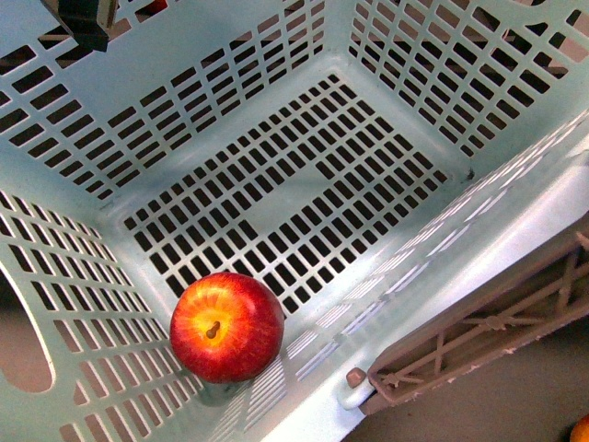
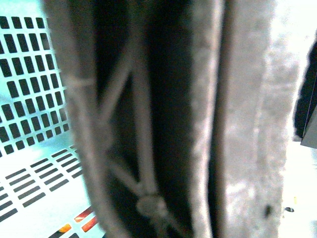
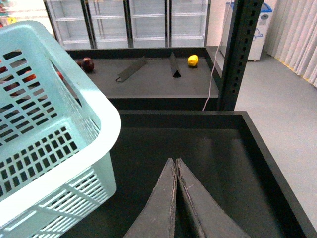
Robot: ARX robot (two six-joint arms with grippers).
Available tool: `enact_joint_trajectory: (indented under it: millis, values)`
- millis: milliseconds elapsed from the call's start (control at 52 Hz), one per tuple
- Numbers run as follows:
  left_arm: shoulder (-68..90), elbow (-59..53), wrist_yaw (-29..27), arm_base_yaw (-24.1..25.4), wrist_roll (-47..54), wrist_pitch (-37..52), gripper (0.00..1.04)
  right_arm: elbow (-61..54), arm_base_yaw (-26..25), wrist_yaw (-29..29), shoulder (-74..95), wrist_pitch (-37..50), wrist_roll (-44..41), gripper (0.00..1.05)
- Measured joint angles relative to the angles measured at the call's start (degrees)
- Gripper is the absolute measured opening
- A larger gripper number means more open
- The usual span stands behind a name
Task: Pick apple with right arm and hold basket with left
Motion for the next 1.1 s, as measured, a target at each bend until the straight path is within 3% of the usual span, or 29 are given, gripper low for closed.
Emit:
enact_joint_trajectory:
  millis: [827,904,1096]
  values:
    - [0.0,0.0,0.0,0.0,0.0,0.0,0.15,-2.7,0.0,0.0,-16.2,-12.1,0.0,0.02]
    - [0.0,0.0,0.0,0.0,0.0,0.0,0.15,-2.7,0.0,0.1,-22.9,-20.7,0.0,0.02]
    - [0.0,0.0,0.0,0.0,0.0,0.0,0.15,-2.7,0.0,0.1,-25.8,-22.0,0.0,0.02]
